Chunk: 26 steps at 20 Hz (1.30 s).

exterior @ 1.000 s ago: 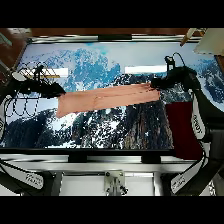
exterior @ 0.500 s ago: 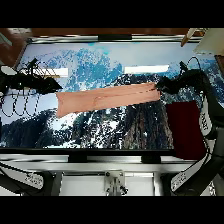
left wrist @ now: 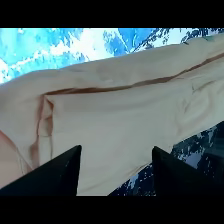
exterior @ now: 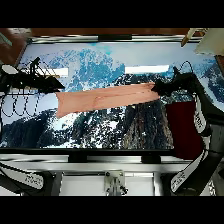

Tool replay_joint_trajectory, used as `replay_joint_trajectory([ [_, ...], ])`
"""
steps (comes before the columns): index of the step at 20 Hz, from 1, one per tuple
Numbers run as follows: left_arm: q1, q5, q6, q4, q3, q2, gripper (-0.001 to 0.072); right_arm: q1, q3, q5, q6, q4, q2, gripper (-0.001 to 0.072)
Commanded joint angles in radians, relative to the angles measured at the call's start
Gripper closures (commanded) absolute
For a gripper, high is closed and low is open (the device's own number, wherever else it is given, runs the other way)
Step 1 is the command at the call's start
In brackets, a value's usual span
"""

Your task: Fold the shirts.

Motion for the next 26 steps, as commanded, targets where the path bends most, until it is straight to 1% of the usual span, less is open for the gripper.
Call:
replay_joint_trajectory([
  [1, -0.002, -0.002, 0.005, -0.047, 0.001, 0.000, 0.0174, 0.003, 0.001, 0.034, 0.007, 0.006, -0.003, 0.0628],
  [2, -0.002, -0.002, 0.005, -0.055, 0.001, 0.000, 0.0174, 0.003, 0.001, 0.038, 0.005, 0.006, 0.001, 0.0629],
  [4, -0.002, -0.001, 0.003, -0.068, 0.001, 0.000, 0.0186, 0.003, 0.001, 0.024, -0.040, 0.006, 0.023, 0.0629],
  [5, -0.006, -0.002, 0.003, -0.068, 0.000, 0.000, 0.0245, 0.003, 0.001, 0.011, -0.061, 0.006, 0.045, 0.0629],
  [6, -0.014, -0.002, -0.008, -0.069, 0.000, 0.000, 0.0339, 0.003, 0.001, 0.000, -0.065, 0.006, 0.071, 0.0630],
  [7, -0.028, -0.002, -0.011, -0.077, 0.000, -0.001, 0.0489, 0.003, 0.001, -0.008, -0.066, 0.006, 0.106, 0.0629],
  [8, -0.048, -0.002, -0.011, -0.087, 0.000, -0.001, 0.0665, 0.003, 0.001, -0.018, -0.066, 0.006, 0.141, 0.0630],
  [9, -0.078, 0.003, -0.007, -0.094, 0.000, -0.001, 0.0681, 0.004, 0.001, -0.034, -0.066, 0.006, 0.182, 0.0630],
  [12, -0.204, 0.035, -0.008, -0.093, 0.000, 0.000, 0.0682, 0.009, 0.001, -0.117, -0.065, 0.006, 0.310, 0.0630],
  [14, -0.305, 0.079, -0.013, -0.094, 0.000, -0.001, 0.0682, 0.018, 0.001, -0.165, -0.060, 0.005, 0.397, 0.0630],
  [16, -0.406, 0.136, -0.058, -0.094, 0.000, -0.001, 0.0681, 0.031, 0.001, -0.192, -0.034, 0.005, 0.478, 0.0630],
  [18, -0.501, 0.196, -0.090, -0.094, 0.000, -0.002, 0.0680, 0.041, 0.001, -0.220, -0.031, 0.005, 0.541, 0.0630],
  [23, -0.686, 0.394, -0.241, -0.101, 0.000, -0.058, 0.0680, 0.067, 0.001, -0.297, -0.031, 0.006, 0.647, 0.0630],
  [26, -0.748, 0.459, -0.240, -0.214, 0.000, -0.108, 0.0680, 0.067, 0.001, -0.321, -0.031, 0.001, 0.688, 0.0630],
])
